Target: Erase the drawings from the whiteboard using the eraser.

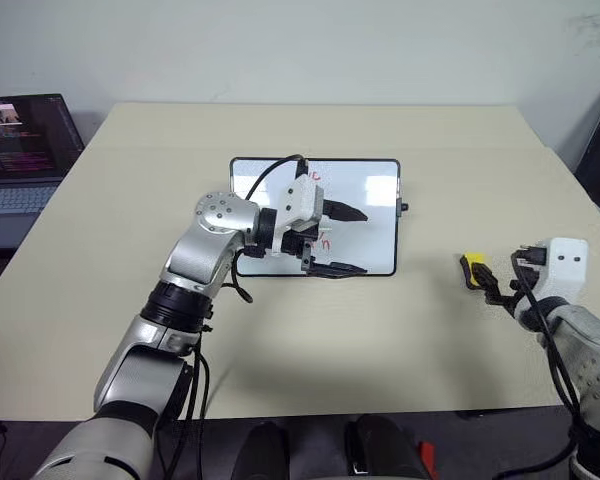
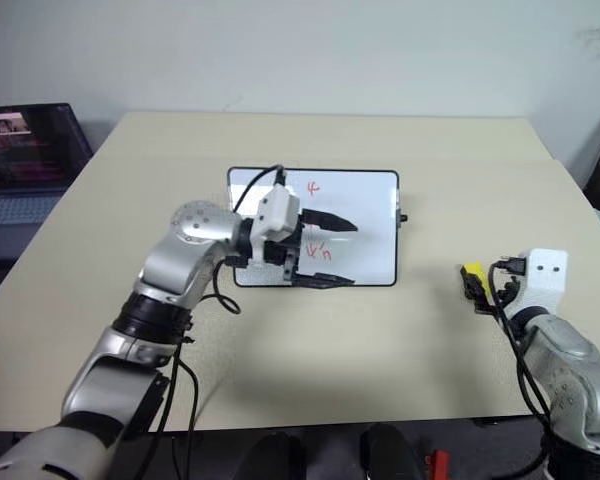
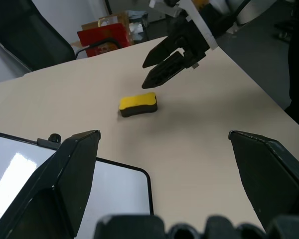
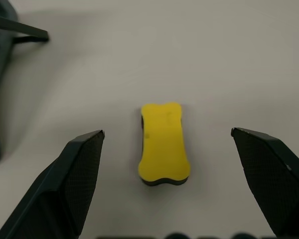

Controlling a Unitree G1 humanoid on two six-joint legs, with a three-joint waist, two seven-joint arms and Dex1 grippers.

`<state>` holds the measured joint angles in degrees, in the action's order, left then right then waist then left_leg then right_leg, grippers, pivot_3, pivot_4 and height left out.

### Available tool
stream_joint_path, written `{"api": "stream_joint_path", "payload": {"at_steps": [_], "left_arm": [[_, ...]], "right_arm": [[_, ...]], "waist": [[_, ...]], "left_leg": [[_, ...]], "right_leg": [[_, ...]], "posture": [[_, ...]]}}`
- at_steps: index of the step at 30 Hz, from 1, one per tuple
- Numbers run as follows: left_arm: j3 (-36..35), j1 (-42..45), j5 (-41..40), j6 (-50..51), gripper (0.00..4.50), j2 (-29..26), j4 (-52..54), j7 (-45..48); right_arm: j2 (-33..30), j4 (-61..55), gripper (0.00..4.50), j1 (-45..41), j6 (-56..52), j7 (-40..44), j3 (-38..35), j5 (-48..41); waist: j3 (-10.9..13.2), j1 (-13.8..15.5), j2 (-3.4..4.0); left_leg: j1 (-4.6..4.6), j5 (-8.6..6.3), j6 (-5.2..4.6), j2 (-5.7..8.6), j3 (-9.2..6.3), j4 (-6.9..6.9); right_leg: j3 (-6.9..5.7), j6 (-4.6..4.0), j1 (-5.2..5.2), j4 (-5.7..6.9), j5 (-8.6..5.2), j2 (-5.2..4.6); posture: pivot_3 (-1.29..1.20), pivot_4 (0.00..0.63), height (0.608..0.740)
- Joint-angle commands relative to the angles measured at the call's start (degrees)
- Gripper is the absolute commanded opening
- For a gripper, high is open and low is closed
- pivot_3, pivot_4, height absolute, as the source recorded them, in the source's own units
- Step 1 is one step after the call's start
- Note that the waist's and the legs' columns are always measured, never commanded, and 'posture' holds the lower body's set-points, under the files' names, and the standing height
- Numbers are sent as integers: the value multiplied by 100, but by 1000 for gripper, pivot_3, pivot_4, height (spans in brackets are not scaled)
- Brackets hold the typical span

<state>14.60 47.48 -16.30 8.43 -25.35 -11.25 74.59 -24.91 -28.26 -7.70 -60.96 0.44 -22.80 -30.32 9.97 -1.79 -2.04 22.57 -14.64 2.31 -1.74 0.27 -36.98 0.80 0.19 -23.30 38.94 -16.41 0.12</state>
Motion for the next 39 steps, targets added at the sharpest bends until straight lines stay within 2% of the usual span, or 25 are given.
{"api": "stream_joint_path", "payload": {"at_steps": [1,6,14,25,28,35,36,39], "left_arm": [[-4,190,87,-131,4500,-9,-30,111],[-31,179,143,-128,4500,-6,-34,146],[-51,129,168,-80,4500,-27,36,129],[-66,90,203,-83,4500,-51,70,97],[-62,89,213,-93,4500,-60,71,102],[-75,104,207,-99,4500,-67,83,110],[-76,104,208,-99,4500,-70,86,108],[-80,101,208,-87,4500,-71,96,94]], "right_arm": [[-211,512,4461,-348,344,111,272,385],[-297,1172,4461,-778,623,378,497,620],[-314,1775,4461,-1004,878,669,573,858],[-250,1974,4461,-1068,956,848,584,1020],[-238,2038,3899,-1072,970,891,617,1067],[-194,2351,1364,-1162,1097,958,734,1218],[-189,2367,1232,-1171,1101,961,741,1229],[-169,2398,1228,-1192,1112,970,750,1259]], "waist": [[0,2,0],[0,4,0],[0,11,0],[0,8,1],[0,8,1],[-1,7,1],[-1,10,1],[-1,11,1]], "left_leg": [[-2,0,0,1,0,-1],[0,0,0,2,0,-1],[2,-1,-2,2,-2,-1],[1,-1,-2,1,-1,-2],[1,-1,-2,2,-2,-2],[-1,-1,-2,1,0,-2],[-1,-1,-2,1,-1,-3],[0,-1,-2,1,-1,-3]], "right_leg": [[0,0,0,0,0,0],[1,-7,-2,0,5,-1],[-2,-9,-2,0,6,-4],[-1,-9,-2,3,7,-5],[-2,-10,-2,3,7,-5],[0,-10,-2,5,7,-5],[-1,-10,-2,5,7,-5],[-2,-10,-2,5,7,-5]], "posture": [[0,150,740],[0,150,740],[0,150,740],[0,150,740],[0,150,740],[0,150,740],[0,150,740],[0,150,740]]}}
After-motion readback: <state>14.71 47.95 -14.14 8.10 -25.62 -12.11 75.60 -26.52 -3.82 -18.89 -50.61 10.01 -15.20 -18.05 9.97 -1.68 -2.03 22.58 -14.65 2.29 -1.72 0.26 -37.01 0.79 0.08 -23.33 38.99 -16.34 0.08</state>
